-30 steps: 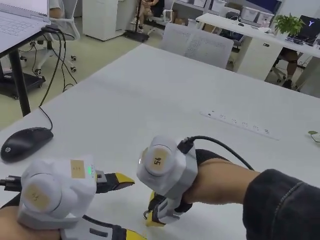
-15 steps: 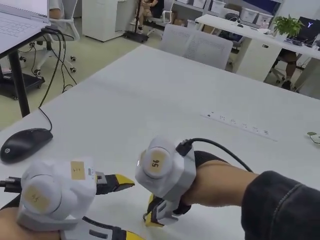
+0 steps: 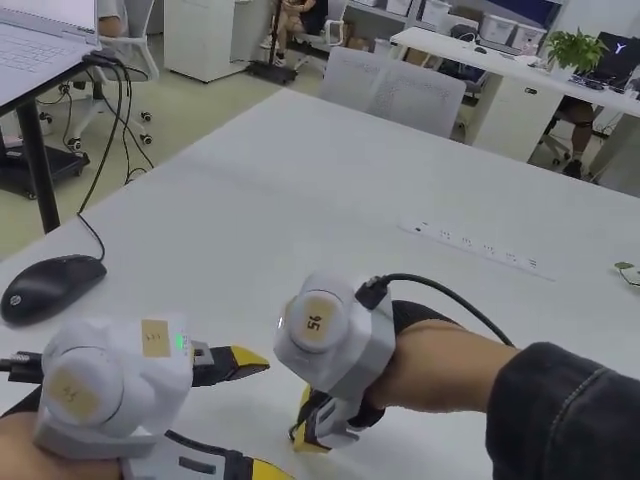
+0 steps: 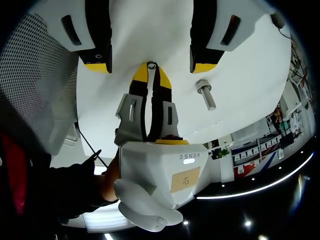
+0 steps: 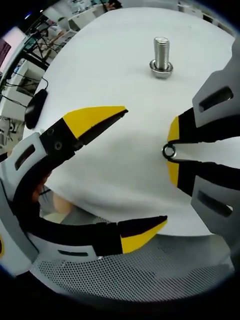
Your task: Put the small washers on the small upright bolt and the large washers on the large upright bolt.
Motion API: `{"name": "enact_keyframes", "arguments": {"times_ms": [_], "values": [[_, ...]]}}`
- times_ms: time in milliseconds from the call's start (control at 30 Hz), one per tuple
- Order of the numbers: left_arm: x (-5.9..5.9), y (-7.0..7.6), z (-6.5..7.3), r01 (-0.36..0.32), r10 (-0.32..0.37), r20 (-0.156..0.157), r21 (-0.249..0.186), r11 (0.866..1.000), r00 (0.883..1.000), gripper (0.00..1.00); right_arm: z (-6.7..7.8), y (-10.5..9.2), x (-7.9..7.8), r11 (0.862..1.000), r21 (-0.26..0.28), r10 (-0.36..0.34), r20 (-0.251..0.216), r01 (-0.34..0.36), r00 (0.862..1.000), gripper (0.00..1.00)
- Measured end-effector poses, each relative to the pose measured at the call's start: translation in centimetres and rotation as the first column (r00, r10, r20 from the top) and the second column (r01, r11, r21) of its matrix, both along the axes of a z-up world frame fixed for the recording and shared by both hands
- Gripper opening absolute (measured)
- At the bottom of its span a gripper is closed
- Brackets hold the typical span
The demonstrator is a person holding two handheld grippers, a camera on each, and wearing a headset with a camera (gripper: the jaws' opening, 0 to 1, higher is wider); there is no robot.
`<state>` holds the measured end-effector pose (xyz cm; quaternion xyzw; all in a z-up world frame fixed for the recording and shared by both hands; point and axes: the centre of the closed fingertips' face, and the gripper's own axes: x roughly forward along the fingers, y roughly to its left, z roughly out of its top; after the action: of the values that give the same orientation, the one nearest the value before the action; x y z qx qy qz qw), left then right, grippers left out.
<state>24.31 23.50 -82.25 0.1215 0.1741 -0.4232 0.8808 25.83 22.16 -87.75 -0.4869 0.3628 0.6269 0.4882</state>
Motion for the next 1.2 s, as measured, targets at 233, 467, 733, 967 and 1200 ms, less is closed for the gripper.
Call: {"name": "enact_keyframes", "arguments": {"times_ms": [233,467,733,967,1200], "values": [[0.0,0.0,-0.1,0.002,-0.002,-0.004,0.003,1.000,1.000,0.62,0.8,-1.3,0.9,1.000,0.004,-0.029,0.006,0.029,1.000,0.13],[0.1,-0.2,-0.3,0.006,-0.006,-0.010,0.003,1.000,1.000,0.62,1.9,-3.1,2.3,0.997,0.010,-0.075,0.025,0.075,0.997,0.13],[0.3,-0.3,-0.4,0.012,-0.012,-0.012,0.003,1.000,1.000,0.62,3.7,-5.3,3.9,0.990,0.033,-0.137,0.044,0.135,0.990,0.13],[0.4,-0.5,-0.5,0.017,-0.017,-0.013,0.001,1.000,1.000,0.62,5.2,-7.1,5.2,0.981,0.053,-0.191,0.061,0.188,0.980,0.13],[0.6,-0.3,-0.8,0.021,-0.021,-0.017,0.003,1.000,1.000,0.62,6.4,-8.7,6.6,0.972,0.069,-0.231,0.086,0.225,0.969,0.13]]}}
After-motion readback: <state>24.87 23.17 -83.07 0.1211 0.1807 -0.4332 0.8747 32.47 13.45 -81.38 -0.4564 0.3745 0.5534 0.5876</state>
